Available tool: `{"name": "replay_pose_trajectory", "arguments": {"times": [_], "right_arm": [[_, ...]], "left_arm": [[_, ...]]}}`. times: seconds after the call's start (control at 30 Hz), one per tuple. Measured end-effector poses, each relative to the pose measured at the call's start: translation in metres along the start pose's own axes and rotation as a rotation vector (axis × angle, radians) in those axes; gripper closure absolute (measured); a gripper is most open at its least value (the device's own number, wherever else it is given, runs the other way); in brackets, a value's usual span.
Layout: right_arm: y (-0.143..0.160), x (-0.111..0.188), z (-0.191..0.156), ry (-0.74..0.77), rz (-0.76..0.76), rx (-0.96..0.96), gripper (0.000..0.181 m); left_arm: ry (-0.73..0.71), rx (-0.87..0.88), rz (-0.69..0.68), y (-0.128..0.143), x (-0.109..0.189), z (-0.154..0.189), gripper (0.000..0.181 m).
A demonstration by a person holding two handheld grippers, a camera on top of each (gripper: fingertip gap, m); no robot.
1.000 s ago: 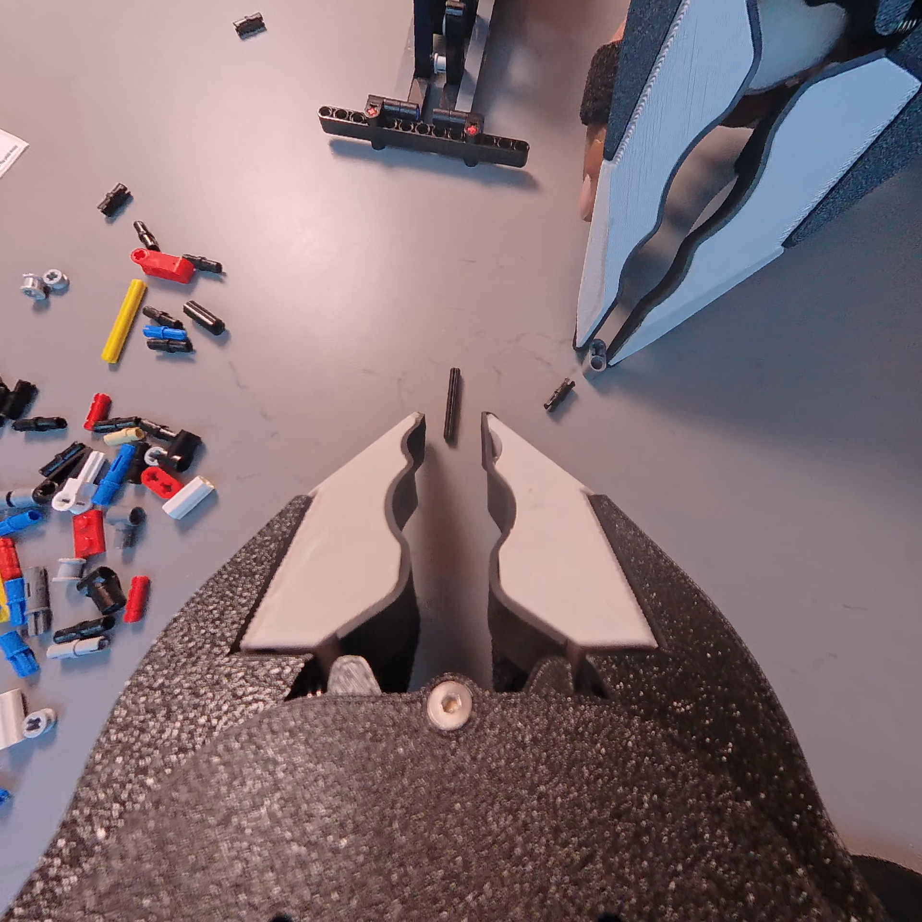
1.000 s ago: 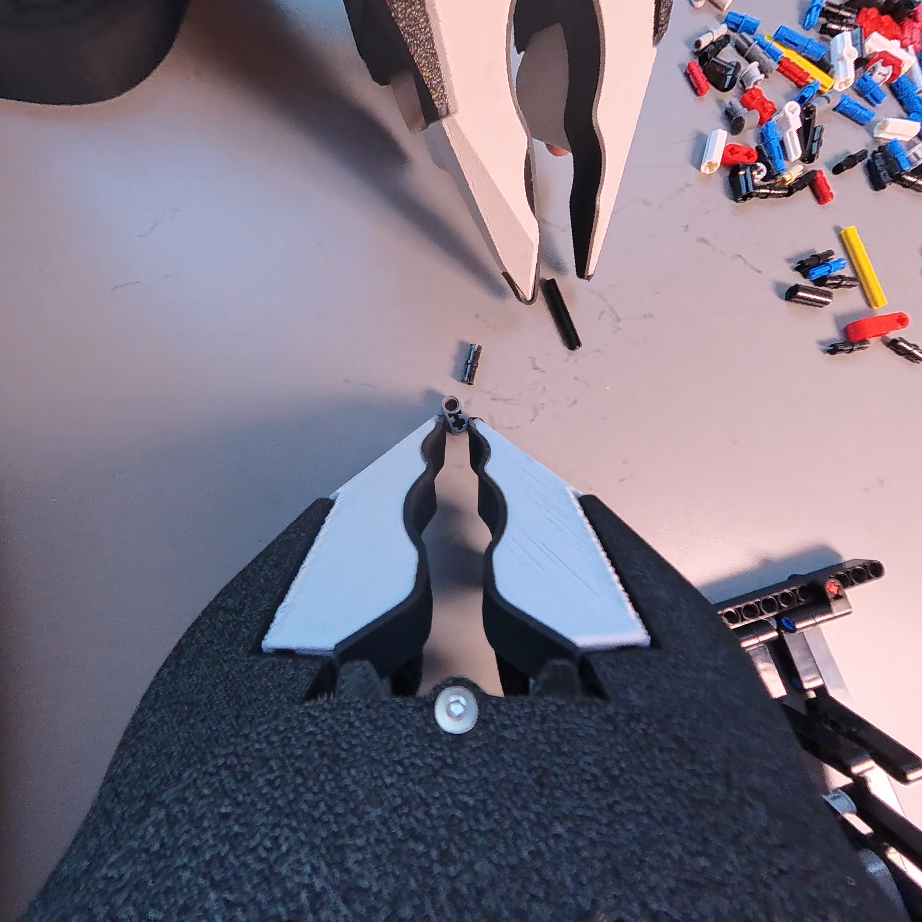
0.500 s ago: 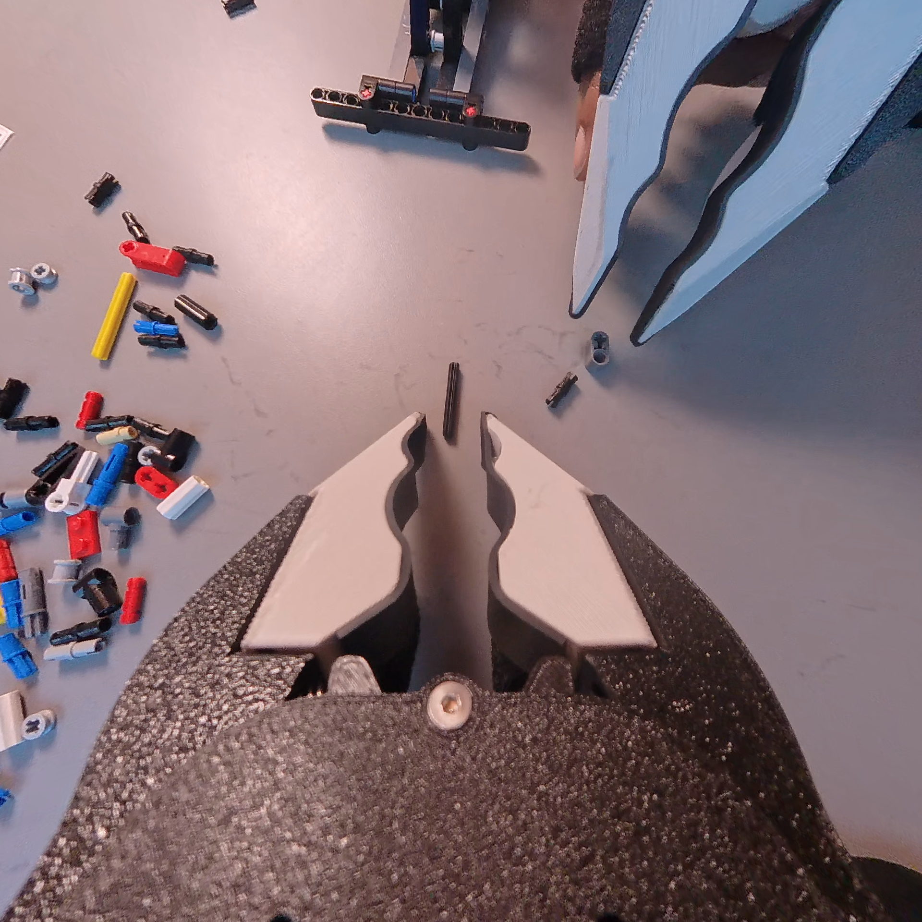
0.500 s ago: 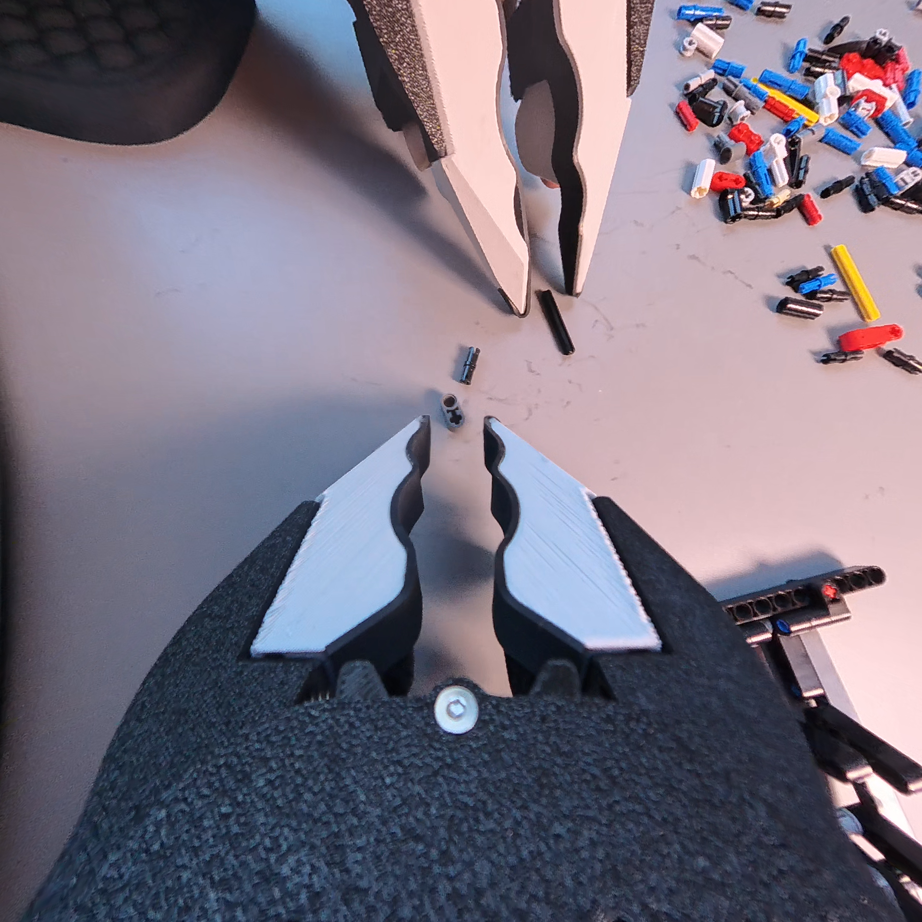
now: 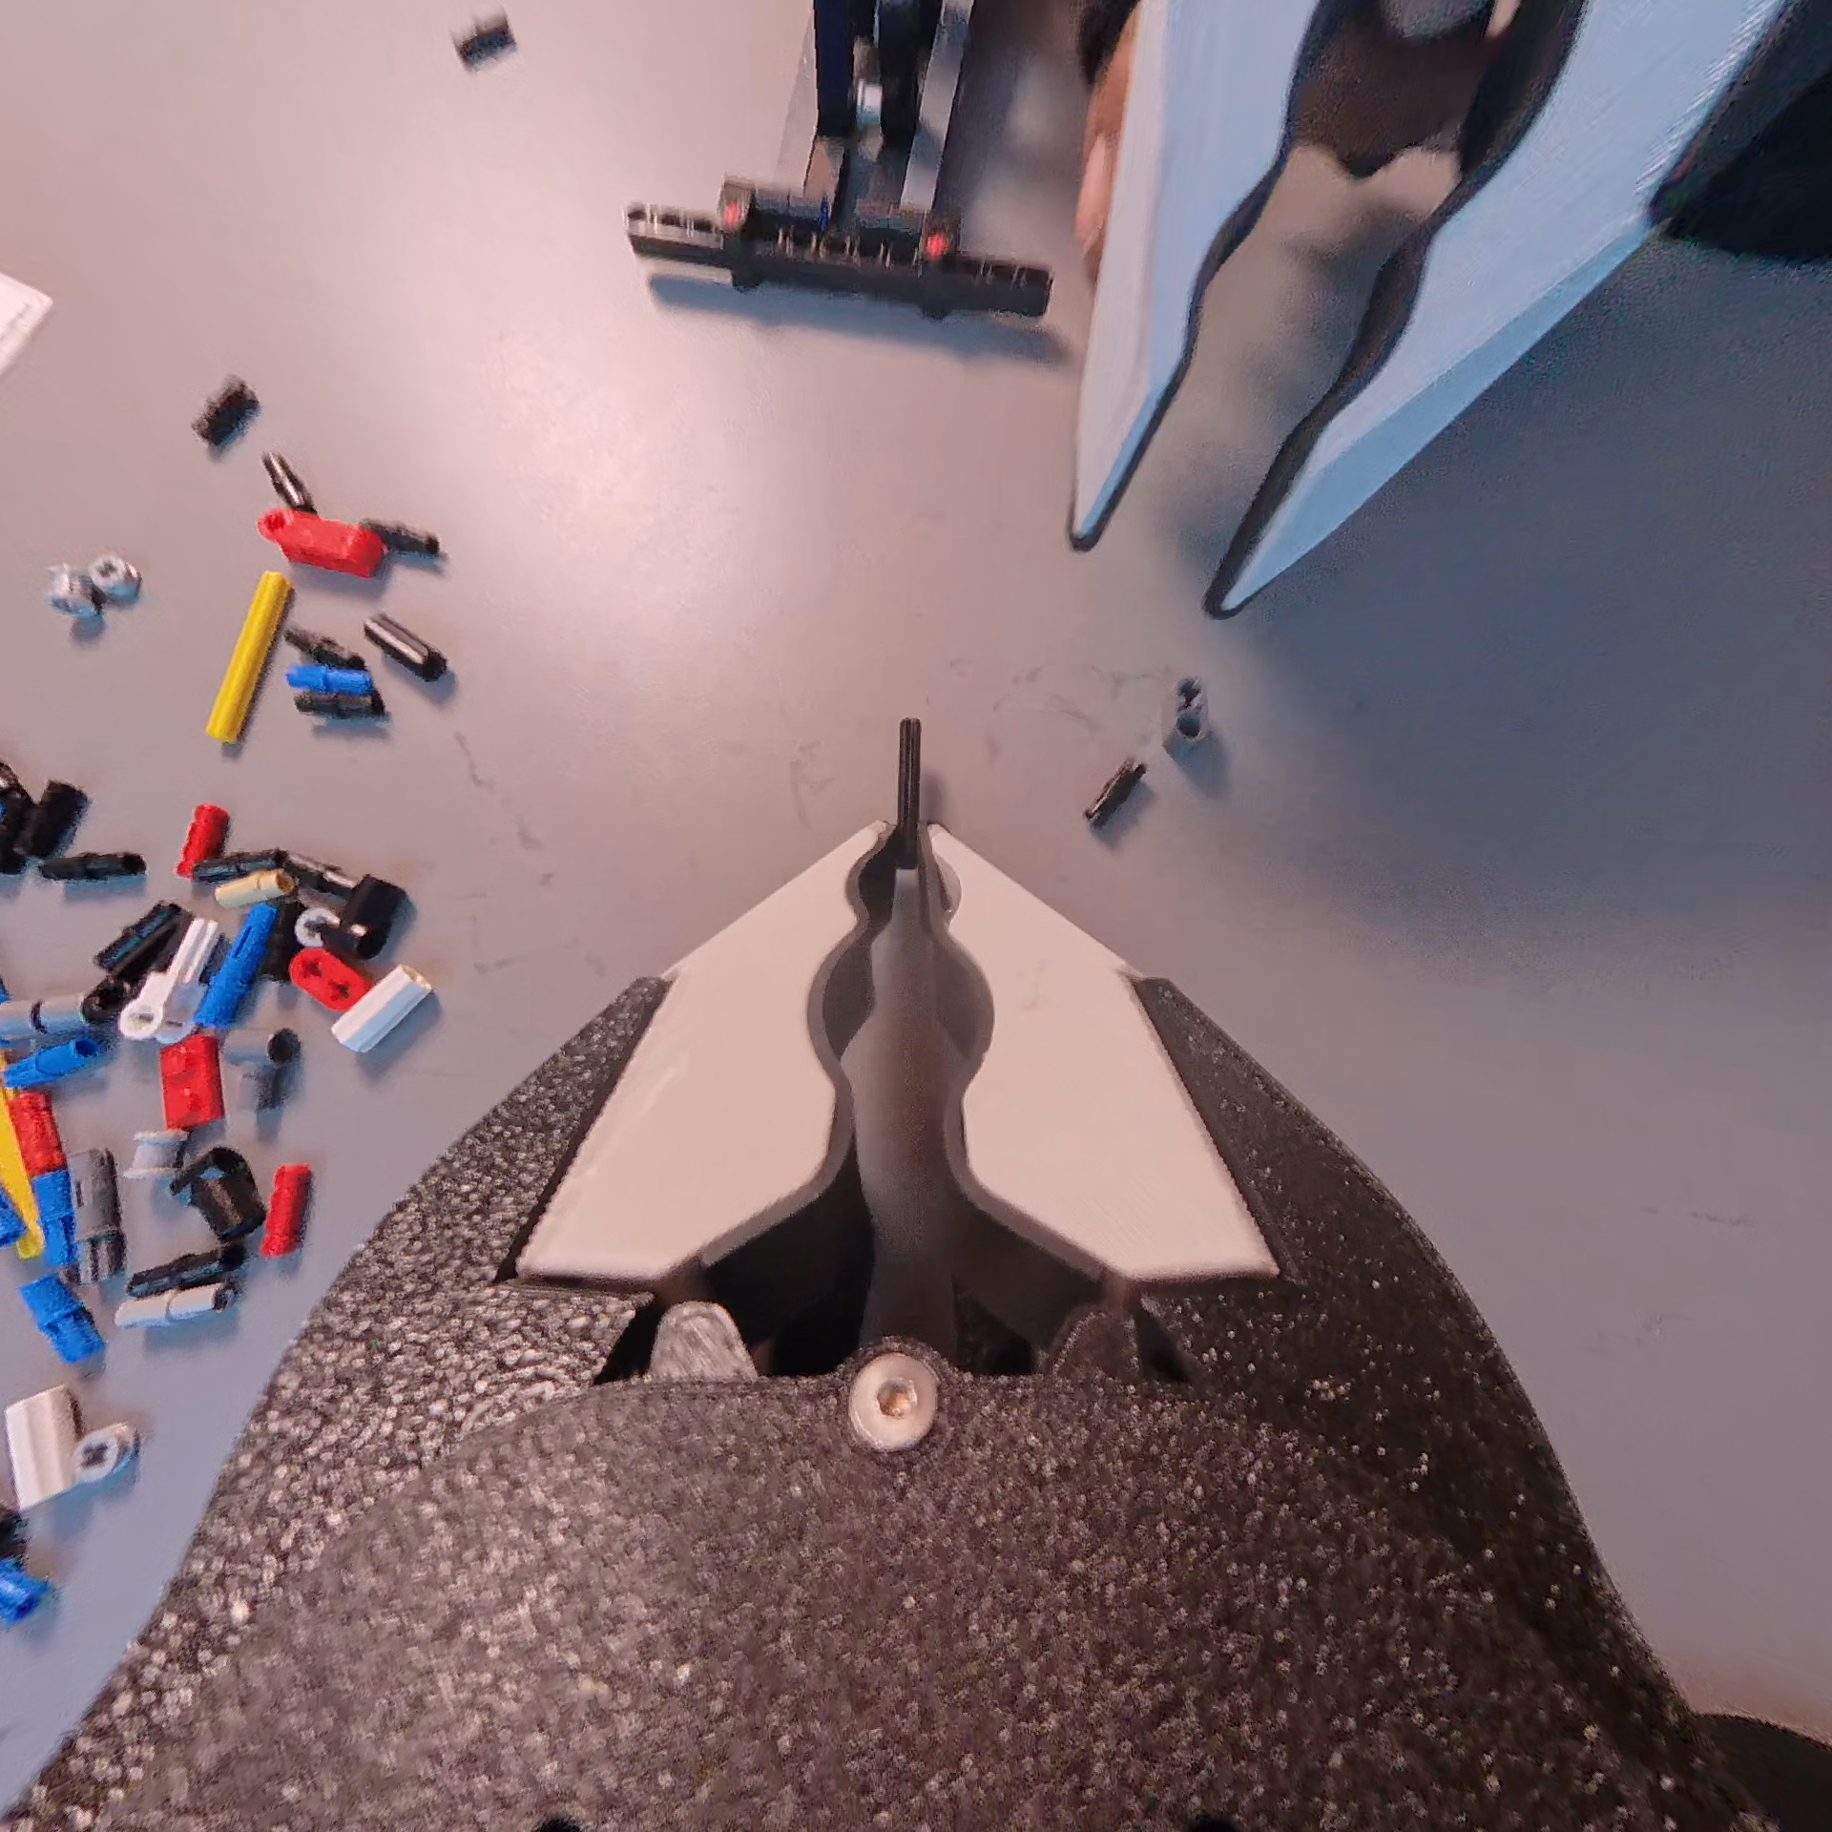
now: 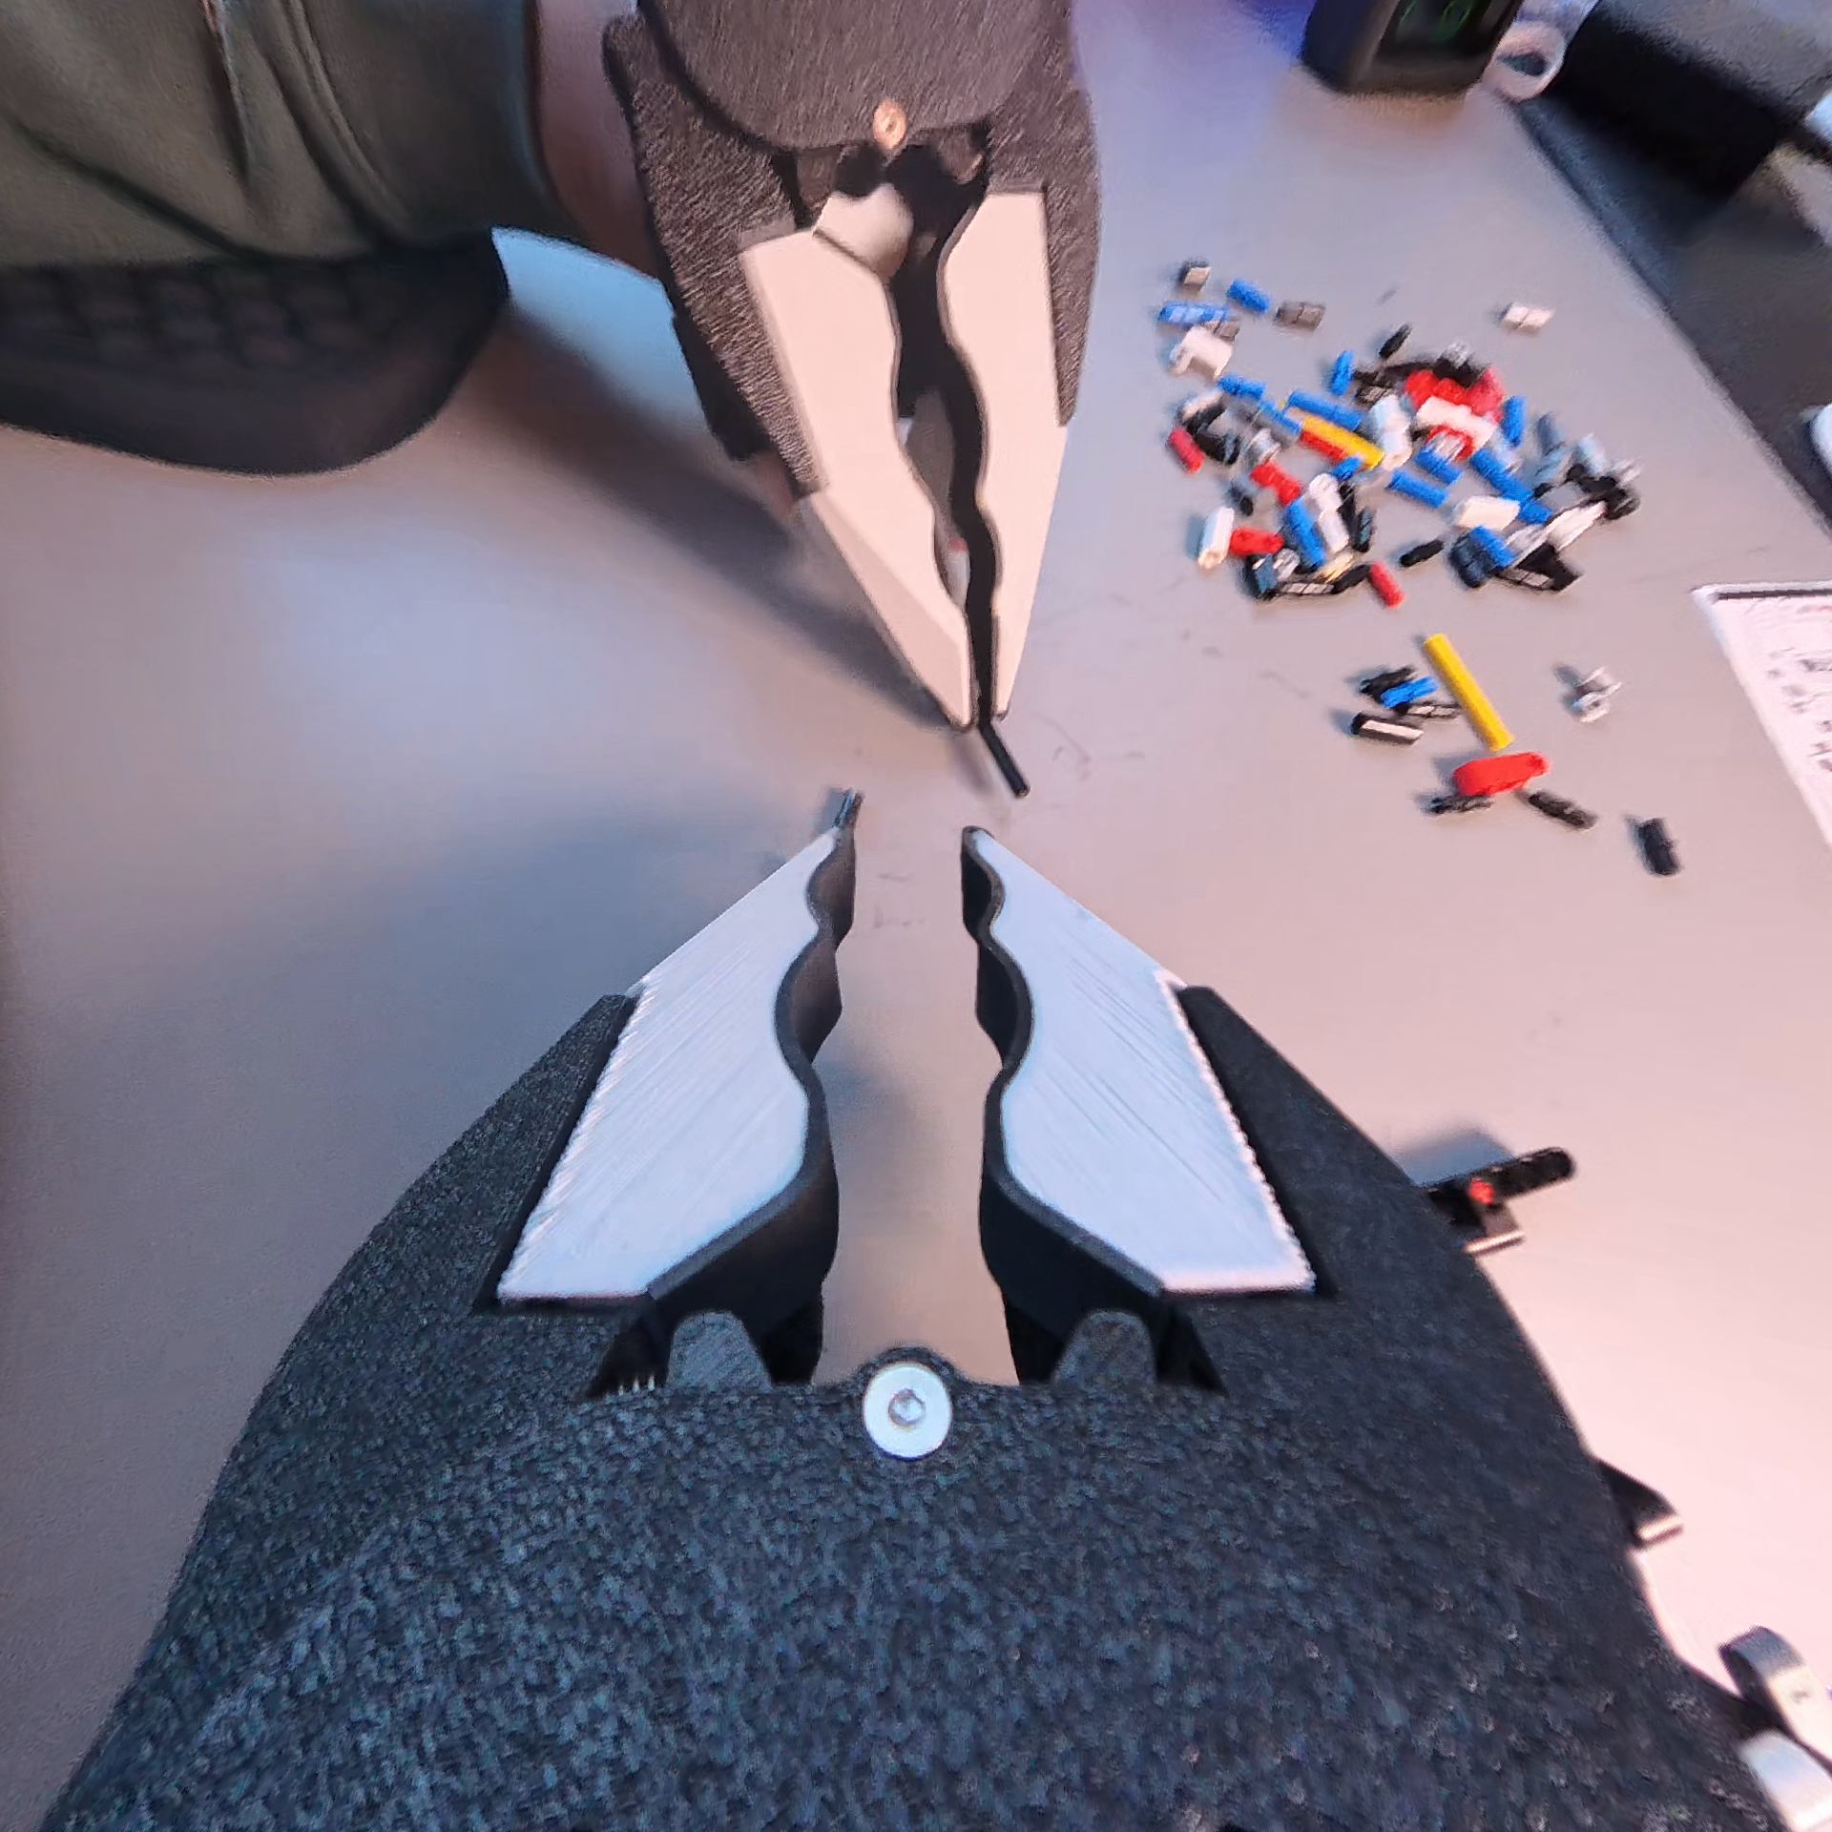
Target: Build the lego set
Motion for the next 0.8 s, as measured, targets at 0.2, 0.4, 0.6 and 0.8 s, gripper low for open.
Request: {"name": "replay_pose_trajectory", "arguments": {"times": [0.2, 0.4, 0.6, 0.8], "right_arm": [[-0.043, 0.022, -0.002, -0.025, 0.354, 0.041, 0.156], [-0.069, 0.039, -0.022, -0.113, 0.519, 0.113, 0.163], [-0.069, 0.039, -0.022, -0.115, 0.508, 0.121, 0.172], [-0.068, 0.04, -0.024, -0.125, 0.502, 0.137, 0.176]], "left_arm": [[0.245, 0.006, 0.486, -0.063, 0.032, 0.034, 0.178], [0.382, 0.053, 0.614, -0.077, 0.045, 0.048, 0.178], [0.408, 0.054, 0.61, -0.077, 0.043, 0.051, 0.178], [0.454, 0.089, 0.61, -0.076, 0.043, 0.052, 0.178]]}}
Point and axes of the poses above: each gripper's, where its closed fingertips meet, x back along the fingers, y out of its underside, z = x × y across the jaws, the point moved 6 cm from there along x, back along the fingers, and after that the axes turned 14 degrees about z, right-handed, at the moved point
